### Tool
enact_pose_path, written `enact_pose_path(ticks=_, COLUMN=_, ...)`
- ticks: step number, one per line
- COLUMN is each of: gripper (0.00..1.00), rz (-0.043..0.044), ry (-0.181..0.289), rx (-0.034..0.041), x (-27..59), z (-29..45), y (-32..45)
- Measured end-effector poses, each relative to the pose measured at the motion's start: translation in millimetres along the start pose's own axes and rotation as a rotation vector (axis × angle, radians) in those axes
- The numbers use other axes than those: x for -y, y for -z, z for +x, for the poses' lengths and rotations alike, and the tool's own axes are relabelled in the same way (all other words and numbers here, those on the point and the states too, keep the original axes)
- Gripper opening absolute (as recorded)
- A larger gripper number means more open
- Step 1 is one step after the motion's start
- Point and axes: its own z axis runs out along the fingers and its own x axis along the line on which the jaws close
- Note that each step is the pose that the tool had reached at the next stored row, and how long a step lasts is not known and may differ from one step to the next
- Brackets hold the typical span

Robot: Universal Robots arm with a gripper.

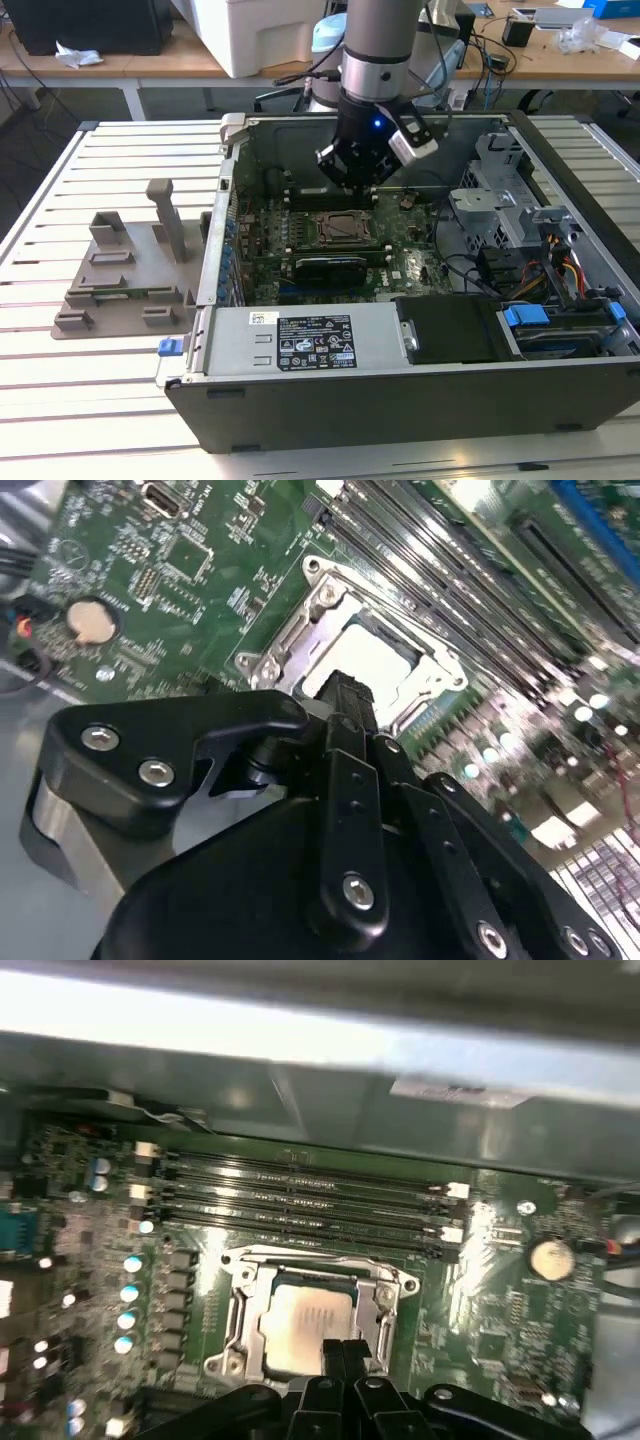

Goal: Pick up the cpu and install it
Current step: 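Install the first cpu locking lever, then install the second cpu locking lever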

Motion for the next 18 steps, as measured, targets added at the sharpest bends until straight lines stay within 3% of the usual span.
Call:
enact_pose_path(ticks=2, gripper=0.11, rz=0.0, ry=0.0, rx=0.0, x=0.1, z=0.4, y=11.8)
enact_pose_path(ticks=4, gripper=0.11, rz=0.0, ry=0.0, rx=0.0, x=0.1, z=0.5, y=16.7)
enact_pose_path(ticks=17, gripper=0.11, rz=0.0003, ry=0.0, rx=-0.0002, x=0.6, z=0.6, y=17.5)
enact_pose_path(ticks=18, gripper=0.11, rz=0.0001, ry=0.0, rx=0.0, x=8.1, z=1.5, y=16.2)
